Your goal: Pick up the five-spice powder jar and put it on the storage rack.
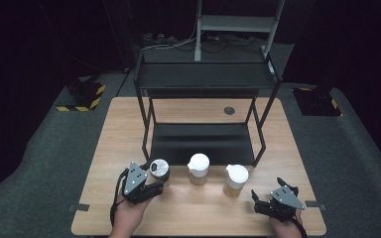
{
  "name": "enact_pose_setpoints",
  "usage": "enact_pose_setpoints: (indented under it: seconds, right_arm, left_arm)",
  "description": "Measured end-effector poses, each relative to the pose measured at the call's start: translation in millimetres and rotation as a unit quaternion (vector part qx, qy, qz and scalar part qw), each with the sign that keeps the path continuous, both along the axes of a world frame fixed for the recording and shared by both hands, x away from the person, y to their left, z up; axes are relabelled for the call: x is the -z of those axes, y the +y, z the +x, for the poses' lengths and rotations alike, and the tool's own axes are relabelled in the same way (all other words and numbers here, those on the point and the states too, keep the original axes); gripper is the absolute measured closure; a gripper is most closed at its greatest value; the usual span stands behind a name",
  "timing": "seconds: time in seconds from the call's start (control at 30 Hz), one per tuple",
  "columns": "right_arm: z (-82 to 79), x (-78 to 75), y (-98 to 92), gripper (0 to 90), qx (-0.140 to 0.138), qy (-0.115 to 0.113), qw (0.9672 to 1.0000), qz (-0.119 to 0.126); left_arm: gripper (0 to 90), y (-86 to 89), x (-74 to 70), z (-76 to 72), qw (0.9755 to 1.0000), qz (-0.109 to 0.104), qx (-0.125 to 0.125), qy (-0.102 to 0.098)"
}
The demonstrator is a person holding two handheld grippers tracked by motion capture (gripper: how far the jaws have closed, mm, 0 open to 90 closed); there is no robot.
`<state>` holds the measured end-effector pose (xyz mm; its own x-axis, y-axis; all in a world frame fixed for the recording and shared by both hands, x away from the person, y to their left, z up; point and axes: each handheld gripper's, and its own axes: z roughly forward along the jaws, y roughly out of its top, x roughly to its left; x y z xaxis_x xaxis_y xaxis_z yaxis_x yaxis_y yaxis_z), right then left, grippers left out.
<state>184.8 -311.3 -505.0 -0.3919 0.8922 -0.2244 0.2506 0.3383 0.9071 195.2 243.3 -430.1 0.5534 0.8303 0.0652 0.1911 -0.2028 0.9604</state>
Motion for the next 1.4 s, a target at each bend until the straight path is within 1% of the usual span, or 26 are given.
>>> enact_pose_setpoints:
  seconds: [0.17,0.2,0.27,0.4,0.47,0.5,0.63,0.8,1.0,1.3,1.4]
  right_arm:
    - [0.2,-0.1,-0.4,0.1,-0.001,0.001,1.0000,0.001]
    - [0.1,0.0,-0.4,0.1,0.000,0.000,1.0000,0.001]
    - [0.1,0.0,-0.3,0.1,0.000,0.000,1.0000,0.001]
    - [-0.1,0.0,0.3,0.1,0.000,0.000,1.0000,-0.001]
    - [-0.3,0.1,0.5,0.0,0.000,-0.001,1.0000,-0.002]
    - [-0.5,0.3,0.5,0.0,-0.001,-0.001,1.0000,-0.002]
    - [-0.5,0.3,0.6,0.1,0.000,-0.001,1.0000,-0.002]
    - [-0.7,0.4,1.1,0.1,-0.001,-0.002,1.0000,-0.004]
    - [-1.4,1.0,0.6,0.0,-0.002,-0.004,1.0000,-0.004]
    - [-1.7,1.2,1.1,0.1,-0.001,-0.006,1.0000,-0.005]
    - [-1.9,1.4,1.1,0.1,-0.001,-0.006,1.0000,-0.005]
  left_arm:
    - [35.0,-7.0,-4.1,7.9,1.0000,0.003,-0.005,-0.002]
    - [35.0,-9.3,-5.8,12.1,1.0000,0.002,-0.006,-0.004]
    - [35.0,-10.7,-6.6,13.8,1.0000,0.002,-0.008,-0.005]
    - [35.0,-17.2,-10.9,20.9,0.9998,-0.001,-0.016,-0.009]
    - [35.0,-18.4,-11.3,22.0,0.9998,-0.004,-0.018,-0.010]
    - [35.0,-21.4,-13.5,26.1,0.9997,-0.004,-0.021,-0.011]
    - [35.0,-23.0,-14.3,28.2,0.9997,-0.005,-0.022,-0.011]
    - [35.0,-27.4,-15.6,35.8,0.9995,-0.009,-0.031,-0.007]
    - [35.0,-31.9,-15.4,43.6,0.9993,-0.003,-0.038,-0.002]
    - [35.0,-38.1,-13.9,57.8,0.9984,-0.010,-0.055,0.002]
    - [35.0,-40.6,-14.7,63.3,0.9982,-0.007,-0.059,0.002]
